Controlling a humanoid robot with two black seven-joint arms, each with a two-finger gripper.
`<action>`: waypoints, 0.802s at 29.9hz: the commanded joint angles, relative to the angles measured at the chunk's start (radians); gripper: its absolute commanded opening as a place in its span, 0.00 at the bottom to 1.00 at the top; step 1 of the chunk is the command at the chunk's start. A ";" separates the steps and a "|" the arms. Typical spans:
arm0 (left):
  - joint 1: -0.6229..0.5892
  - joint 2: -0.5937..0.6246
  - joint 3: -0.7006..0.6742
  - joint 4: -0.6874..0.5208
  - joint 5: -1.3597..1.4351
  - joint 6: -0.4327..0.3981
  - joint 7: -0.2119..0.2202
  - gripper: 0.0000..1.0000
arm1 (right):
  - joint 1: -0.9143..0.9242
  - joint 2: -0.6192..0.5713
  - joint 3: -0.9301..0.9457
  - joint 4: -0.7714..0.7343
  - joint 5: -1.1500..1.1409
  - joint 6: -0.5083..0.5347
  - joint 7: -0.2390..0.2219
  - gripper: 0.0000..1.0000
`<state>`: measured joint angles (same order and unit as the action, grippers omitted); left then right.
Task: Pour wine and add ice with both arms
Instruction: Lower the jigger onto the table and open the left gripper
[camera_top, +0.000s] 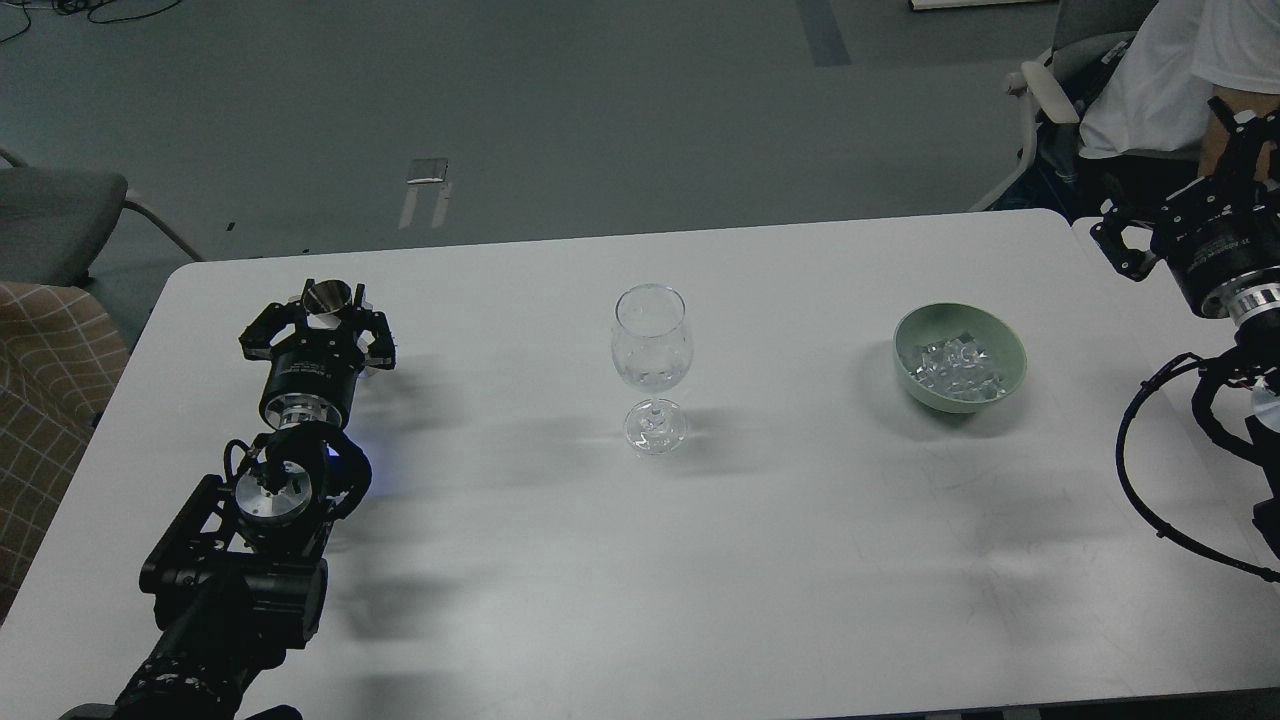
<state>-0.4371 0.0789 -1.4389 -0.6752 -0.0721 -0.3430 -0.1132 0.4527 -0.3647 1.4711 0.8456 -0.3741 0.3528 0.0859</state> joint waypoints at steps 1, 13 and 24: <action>0.005 0.001 0.000 -0.004 0.000 0.001 0.003 0.52 | 0.003 0.000 0.000 0.001 0.001 0.000 0.000 1.00; 0.008 -0.001 0.026 -0.006 0.000 -0.001 0.000 0.57 | 0.001 0.000 0.002 0.001 0.001 0.000 0.000 1.00; 0.011 0.002 0.026 -0.053 0.000 0.001 -0.002 0.69 | 0.014 0.001 0.003 0.010 0.004 0.000 0.000 1.00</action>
<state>-0.4299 0.0803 -1.4127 -0.7116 -0.0721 -0.3433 -0.1147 0.4661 -0.3636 1.4738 0.8510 -0.3710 0.3528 0.0849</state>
